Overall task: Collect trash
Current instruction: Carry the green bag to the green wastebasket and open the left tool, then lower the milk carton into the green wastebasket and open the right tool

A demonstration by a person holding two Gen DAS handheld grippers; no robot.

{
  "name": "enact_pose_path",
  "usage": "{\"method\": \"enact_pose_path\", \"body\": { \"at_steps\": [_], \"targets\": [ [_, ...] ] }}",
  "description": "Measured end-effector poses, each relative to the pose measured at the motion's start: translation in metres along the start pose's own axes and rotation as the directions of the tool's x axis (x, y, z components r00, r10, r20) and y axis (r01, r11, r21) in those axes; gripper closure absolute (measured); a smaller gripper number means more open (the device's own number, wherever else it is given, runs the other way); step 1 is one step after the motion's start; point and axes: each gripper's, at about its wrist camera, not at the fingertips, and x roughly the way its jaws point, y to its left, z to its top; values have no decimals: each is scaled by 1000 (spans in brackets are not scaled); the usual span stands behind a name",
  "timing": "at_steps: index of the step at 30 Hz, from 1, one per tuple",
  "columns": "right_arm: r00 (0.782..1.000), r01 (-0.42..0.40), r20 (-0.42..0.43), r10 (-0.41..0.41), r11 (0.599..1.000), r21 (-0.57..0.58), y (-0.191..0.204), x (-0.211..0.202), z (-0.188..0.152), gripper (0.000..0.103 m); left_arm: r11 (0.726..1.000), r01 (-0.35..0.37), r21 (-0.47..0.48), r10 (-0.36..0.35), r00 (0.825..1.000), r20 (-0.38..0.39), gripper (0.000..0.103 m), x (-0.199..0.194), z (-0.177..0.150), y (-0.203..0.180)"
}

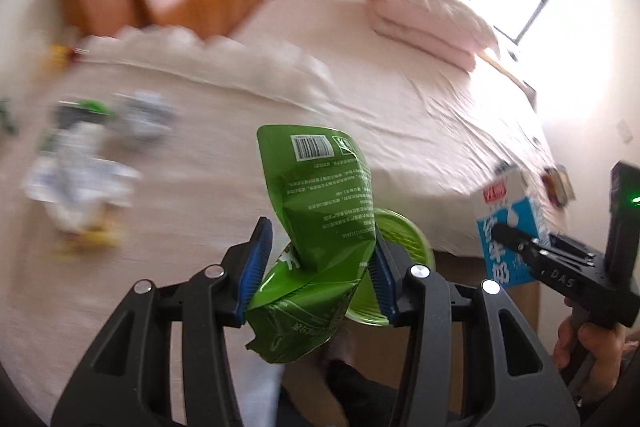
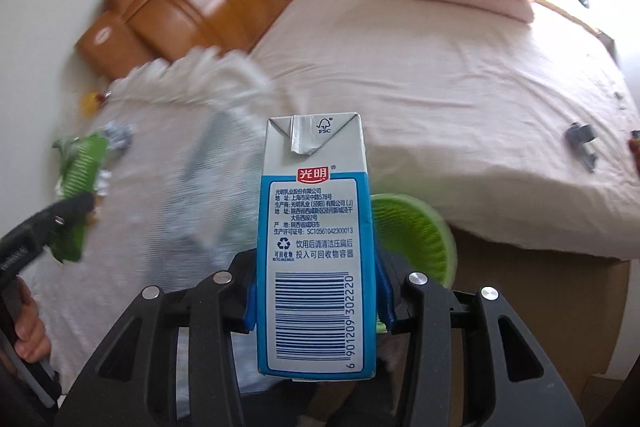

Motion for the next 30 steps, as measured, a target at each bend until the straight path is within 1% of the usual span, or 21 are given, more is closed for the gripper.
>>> {"method": "enact_pose_path", "body": {
  "at_steps": [2,6,8,10,12,13,14,15,18,21,23,25,27,29,30],
  "targets": [
    [1000,4,18,-5,1000,7,-29,-7,4,59,999,26,37,-25,999,-36,57,30,3,-38],
    [999,16,34,-17,999,40,-75,-12,9,59,993,39,108,-28,994,-104,57,84,5,-94],
    [999,22,31,-24,998,56,-97,-11,10,59,991,48,128,-33,992,-124,57,102,3,-111],
    [999,26,22,-28,997,77,-116,-7,9,59,988,50,143,-27,987,-160,56,131,-1,-126],
    [999,29,12,-30,996,86,-130,-2,8,59,988,56,145,-26,980,-199,42,154,-6,-132],
    [1000,28,8,-28,996,88,-135,0,8,59,988,41,147,-8,976,-217,37,165,-10,-136],
    [1000,26,3,-27,996,88,-140,2,7,59,988,27,151,9,974,-228,29,171,-16,-141],
    [1000,24,-2,-24,996,85,-143,3,6,59,988,11,153,26,971,-239,24,178,-19,-144],
    [1000,10,-14,-9,997,72,-148,8,5,59,992,15,126,18,966,-256,18,181,-22,-148],
    [1000,-7,-14,8,998,67,-148,10,7,59,996,22,82,-2,972,-235,15,171,-18,-152],
    [1000,-23,-13,24,998,58,-147,11,9,59,996,4,84,13,978,-207,15,166,-13,-153],
    [999,-34,-12,35,998,45,-144,13,10,59,995,-26,96,42,985,-167,14,151,-6,-154],
    [999,-48,-19,48,999,25,-138,18,10,59,994,-54,93,66,990,-128,11,129,-1,-151],
    [998,-63,-30,63,998,13,-132,24,9,59,994,-76,77,84,991,-105,8,113,3,-146],
    [997,-70,-40,70,998,1,-126,30,7,59,994,-87,66,93,991,-94,8,104,4,-142]
  ]
}}
